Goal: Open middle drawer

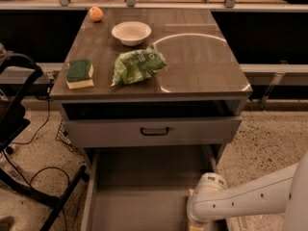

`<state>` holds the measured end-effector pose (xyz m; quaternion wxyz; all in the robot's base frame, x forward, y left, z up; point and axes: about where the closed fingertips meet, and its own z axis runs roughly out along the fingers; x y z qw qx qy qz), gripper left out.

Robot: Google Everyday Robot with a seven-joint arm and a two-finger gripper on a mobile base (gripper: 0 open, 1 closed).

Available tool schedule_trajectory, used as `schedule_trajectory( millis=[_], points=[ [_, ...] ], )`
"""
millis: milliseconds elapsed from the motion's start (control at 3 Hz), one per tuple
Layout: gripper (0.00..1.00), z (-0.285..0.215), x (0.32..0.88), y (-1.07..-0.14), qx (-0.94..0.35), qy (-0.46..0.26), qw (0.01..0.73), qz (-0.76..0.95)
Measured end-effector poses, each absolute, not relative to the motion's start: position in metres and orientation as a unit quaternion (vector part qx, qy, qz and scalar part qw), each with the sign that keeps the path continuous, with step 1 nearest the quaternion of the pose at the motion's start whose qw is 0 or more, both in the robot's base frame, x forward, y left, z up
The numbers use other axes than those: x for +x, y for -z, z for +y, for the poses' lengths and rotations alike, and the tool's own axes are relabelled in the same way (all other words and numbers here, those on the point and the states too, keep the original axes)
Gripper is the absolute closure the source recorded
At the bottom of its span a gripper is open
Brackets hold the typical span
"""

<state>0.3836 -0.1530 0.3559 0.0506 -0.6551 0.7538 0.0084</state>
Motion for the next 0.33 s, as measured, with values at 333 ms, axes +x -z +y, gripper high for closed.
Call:
schedule_trajectory(
  millis=[333],
  points=[
    [0.0,-0.153,0.3836,-0.3559,-0.655,-0.008,0.051,0.754]
  ],
)
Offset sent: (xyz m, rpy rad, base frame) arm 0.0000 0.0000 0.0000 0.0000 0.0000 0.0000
